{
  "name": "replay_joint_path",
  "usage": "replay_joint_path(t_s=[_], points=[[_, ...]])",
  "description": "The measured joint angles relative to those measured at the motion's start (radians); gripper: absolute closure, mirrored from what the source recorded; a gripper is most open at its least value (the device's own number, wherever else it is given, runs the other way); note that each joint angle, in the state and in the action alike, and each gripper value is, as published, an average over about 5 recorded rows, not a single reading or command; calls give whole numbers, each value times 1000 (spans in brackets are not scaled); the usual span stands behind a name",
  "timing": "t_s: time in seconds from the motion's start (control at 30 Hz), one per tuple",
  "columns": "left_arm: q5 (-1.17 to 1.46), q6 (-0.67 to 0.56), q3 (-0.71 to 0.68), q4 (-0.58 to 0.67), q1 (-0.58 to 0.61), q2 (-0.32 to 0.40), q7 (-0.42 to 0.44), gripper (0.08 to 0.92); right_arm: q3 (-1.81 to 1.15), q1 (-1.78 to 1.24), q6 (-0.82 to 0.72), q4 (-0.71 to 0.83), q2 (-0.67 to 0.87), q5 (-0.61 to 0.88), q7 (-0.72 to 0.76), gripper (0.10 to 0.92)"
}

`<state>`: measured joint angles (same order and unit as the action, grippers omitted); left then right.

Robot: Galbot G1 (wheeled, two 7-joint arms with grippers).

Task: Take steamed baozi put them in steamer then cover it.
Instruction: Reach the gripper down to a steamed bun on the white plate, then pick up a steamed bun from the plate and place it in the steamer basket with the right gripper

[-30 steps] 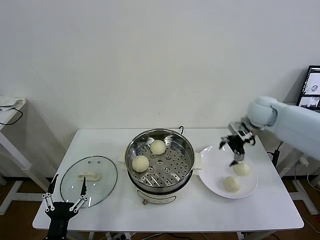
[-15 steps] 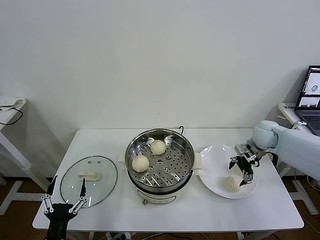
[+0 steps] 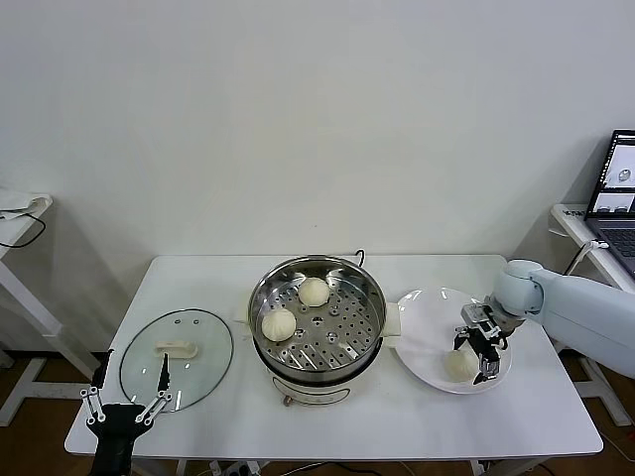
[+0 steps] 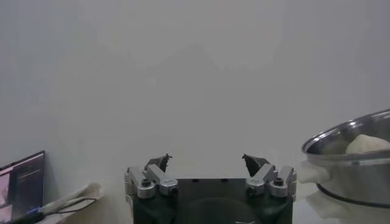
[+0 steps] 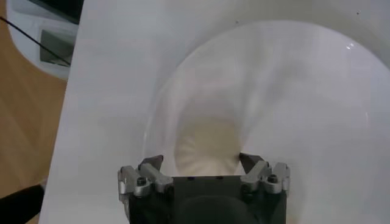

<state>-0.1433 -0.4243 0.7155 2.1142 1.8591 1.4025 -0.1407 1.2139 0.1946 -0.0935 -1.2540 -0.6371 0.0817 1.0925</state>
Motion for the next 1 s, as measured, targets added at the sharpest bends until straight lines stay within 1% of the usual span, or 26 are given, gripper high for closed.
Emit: replay_joint_path(t_s=[0.1, 0.23, 0.43, 0.57, 0.77, 1.0], points=[[0, 0, 0, 0, -1, 0, -1, 177, -3, -3, -2, -1, -1, -2, -6, 353], [2, 0, -1, 0, -2, 0, -1, 177, -5, -1, -2, -8, 3, -4, -11, 399], [7, 1, -6, 2, -2, 0, -1, 177, -4, 27, 7, -27, 13, -4, -6, 408], [8, 1, -7, 5, -2, -4, -1, 177, -16, 78, 44, -46, 9, -13, 13, 413], [9, 3, -14, 5, -3, -6, 0, 177, -33, 211, 181, -91, -34, -28, 42, 407], [9, 3, -24, -5, -3, -4, 0, 177, -39, 370, 350, -168, -151, -31, 51, 404]])
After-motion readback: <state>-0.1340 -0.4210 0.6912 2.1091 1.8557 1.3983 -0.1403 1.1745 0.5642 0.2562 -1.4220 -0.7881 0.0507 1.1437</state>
